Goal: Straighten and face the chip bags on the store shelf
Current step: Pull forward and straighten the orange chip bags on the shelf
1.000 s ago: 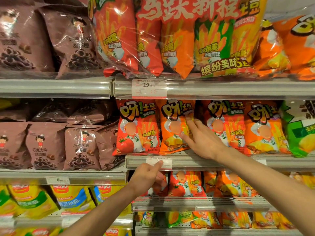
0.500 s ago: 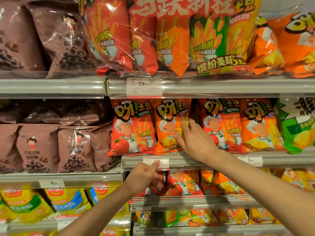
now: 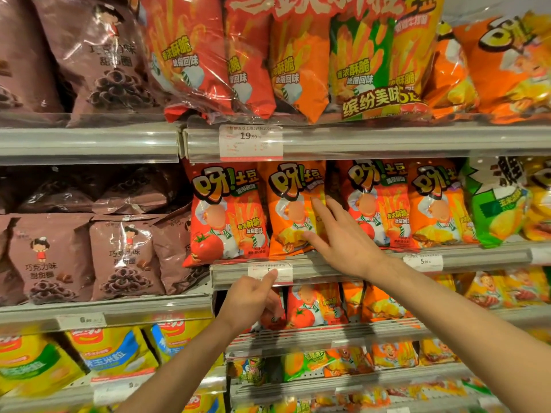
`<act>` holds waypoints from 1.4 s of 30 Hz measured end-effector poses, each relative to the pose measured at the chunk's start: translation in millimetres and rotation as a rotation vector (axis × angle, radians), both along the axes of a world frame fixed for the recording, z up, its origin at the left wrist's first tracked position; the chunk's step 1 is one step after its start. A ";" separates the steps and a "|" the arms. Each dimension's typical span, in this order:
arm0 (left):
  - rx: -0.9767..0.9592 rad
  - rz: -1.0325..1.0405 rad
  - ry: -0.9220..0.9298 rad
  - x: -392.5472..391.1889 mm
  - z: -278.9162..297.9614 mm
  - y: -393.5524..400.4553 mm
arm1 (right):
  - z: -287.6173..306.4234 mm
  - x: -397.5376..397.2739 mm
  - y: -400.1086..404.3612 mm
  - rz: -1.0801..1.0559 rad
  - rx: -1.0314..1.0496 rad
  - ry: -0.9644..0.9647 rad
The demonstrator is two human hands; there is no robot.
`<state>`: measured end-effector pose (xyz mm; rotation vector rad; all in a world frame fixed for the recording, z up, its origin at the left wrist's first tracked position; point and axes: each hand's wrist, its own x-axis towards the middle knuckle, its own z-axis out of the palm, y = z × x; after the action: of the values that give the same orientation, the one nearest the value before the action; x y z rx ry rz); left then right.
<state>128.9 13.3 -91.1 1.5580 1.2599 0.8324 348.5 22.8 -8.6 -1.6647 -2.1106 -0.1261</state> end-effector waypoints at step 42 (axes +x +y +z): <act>-0.233 0.185 -0.436 326.1 -17.4 -52.8 | -74.8 328.5 -74.0 -0.097 0.287 0.103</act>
<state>455.0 -39.5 -108.5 1.0164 1.1397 1.0369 677.0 -51.1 -83.4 -1.5656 -1.8387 -0.3489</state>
